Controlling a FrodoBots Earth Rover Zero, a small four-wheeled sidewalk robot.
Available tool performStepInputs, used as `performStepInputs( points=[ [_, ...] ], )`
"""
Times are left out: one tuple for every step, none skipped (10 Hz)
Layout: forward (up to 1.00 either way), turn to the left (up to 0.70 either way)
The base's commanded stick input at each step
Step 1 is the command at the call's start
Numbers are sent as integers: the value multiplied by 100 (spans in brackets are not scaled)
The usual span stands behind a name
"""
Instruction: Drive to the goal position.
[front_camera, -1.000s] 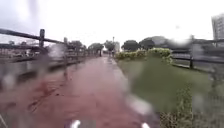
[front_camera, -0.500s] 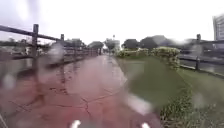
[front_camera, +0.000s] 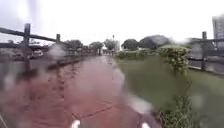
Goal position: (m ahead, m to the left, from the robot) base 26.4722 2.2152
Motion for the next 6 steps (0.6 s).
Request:
performStepInputs(
  points=[
    [70, 0],
    [70, 0],
    [70, 0],
    [70, 0],
    [70, 0],
    [70, 0]
  ],
)
